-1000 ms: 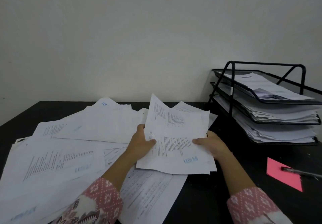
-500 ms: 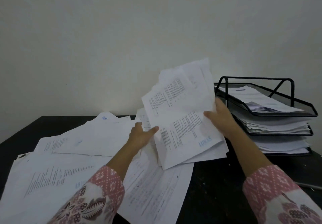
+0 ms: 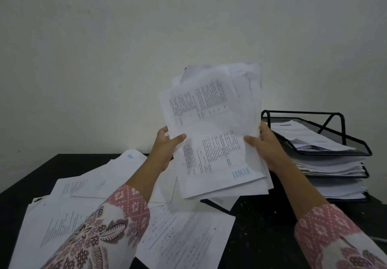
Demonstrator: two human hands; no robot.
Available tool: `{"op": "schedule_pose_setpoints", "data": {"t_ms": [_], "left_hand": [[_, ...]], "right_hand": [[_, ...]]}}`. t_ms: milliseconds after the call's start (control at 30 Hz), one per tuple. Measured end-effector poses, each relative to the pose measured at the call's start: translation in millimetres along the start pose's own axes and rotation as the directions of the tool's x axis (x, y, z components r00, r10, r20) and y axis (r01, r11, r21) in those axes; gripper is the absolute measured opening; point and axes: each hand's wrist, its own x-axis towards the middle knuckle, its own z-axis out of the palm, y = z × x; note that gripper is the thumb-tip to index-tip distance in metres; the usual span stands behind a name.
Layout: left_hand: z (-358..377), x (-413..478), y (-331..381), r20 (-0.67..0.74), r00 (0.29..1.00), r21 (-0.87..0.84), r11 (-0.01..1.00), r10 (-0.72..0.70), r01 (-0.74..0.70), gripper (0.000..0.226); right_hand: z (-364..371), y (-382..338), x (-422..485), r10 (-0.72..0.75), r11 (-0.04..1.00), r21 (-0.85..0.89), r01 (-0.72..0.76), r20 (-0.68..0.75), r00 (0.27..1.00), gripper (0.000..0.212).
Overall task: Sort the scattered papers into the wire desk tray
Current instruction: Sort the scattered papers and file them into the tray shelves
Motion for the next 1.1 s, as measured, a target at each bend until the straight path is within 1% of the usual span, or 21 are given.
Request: {"op": "schedule_pose_setpoints", "data": {"t_ms": [100, 200, 300, 433, 500, 633, 733, 800, 867, 933, 967, 1033, 1100], "left_hand": [[-3.0, -5.3, 1.1, -0.026, 0.998, -0.05, 0.997, 0.05, -0.051, 0.04], [-7.1, -10.1, -1.7, -0.05, 0.994, -0.017, 0.995, 0.102, -0.102, 0.028], [-7.7, -15.7, -3.2, -0.079, 0.985, 0.051, 0.987, 0.154, -0.15, 0.027], [-3.3, -24.0, -7.7, -0.044, 0.984, 0.146, 0.976, 0.17, -0.162, 0.026], [-0.6, -27.5, -9.8, -0.037, 0.981, 0.196, 0.964, 0.192, -0.181, 0.021], [4.1, -30.4, -6.7, -0.07, 0.956, 0.278, 0.926, 0.286, -0.256, 0.017], [7.1, -30.6, -1.5, -0.051, 0.926, 0.356, 0.873, 0.373, -0.332, 0.024], [9.0, -31.6, 0.7, -0.013, 0.918, 0.374, 0.853, 0.397, -0.364, 0.032], [10.8, -32.4, 1.4, 0.013, 0.917, 0.385, 0.844, 0.399, -0.373, 0.038], [12.4, -32.8, 0.2, 0.018, 0.932, 0.416, 0.845, 0.362, -0.336, 0.038], [12.7, -32.6, -1.2, 0.014, 0.943, 0.445, 0.843, 0.332, -0.304, 0.035], [11.7, -32.1, -5.7, -0.002, 0.955, 0.496, 0.83, 0.295, -0.256, 0.03], [9.6, -31.9, -10.6, -0.02, 0.962, 0.49, 0.841, 0.272, -0.228, 0.029]], "right_hand": [[4.8, 9.5, -2.6, -0.008, 0.999, 0.051, 0.008, -0.002, 1.0, 0.051], [10.4, 17.7, -7.2, -0.025, 0.999, 0.045, 0.026, -0.014, 1.0, 0.046], [18.2, 20.5, -12.7, -0.038, 0.999, 0.002, 0.038, -0.048, 0.998, 0.042], [32.3, 21.2, -18.8, -0.074, 0.997, -0.03, 0.071, -0.123, 0.99, 0.047], [36.4, 22.1, -20.2, -0.079, 0.996, -0.039, 0.074, -0.144, 0.986, 0.043], [37.8, 16.6, -20.5, -0.114, 0.993, -0.037, 0.109, -0.156, 0.981, 0.027], [36.9, 9.8, -17.1, -0.155, 0.986, -0.081, 0.143, -0.166, 0.974, 0.019], [36.2, 7.9, -15.2, -0.166, 0.984, -0.099, 0.151, -0.16, 0.973, 0.021], [36.0, 8.6, -14.7, -0.164, 0.981, -0.13, 0.144, -0.158, 0.974, 0.021], [36.2, 10.3, -15.8, -0.159, 0.98, -0.144, 0.136, -0.163, 0.974, 0.021], [36.2, 11.1, -16.5, -0.151, 0.981, -0.148, 0.127, -0.169, 0.974, 0.023], [36.7, 12.2, -18.2, -0.125, 0.984, -0.15, 0.099, -0.176, 0.976, 0.034], [35.9, 14.6, -20.2, -0.092, 0.988, -0.141, 0.068, -0.175, 0.98, 0.041]]}}
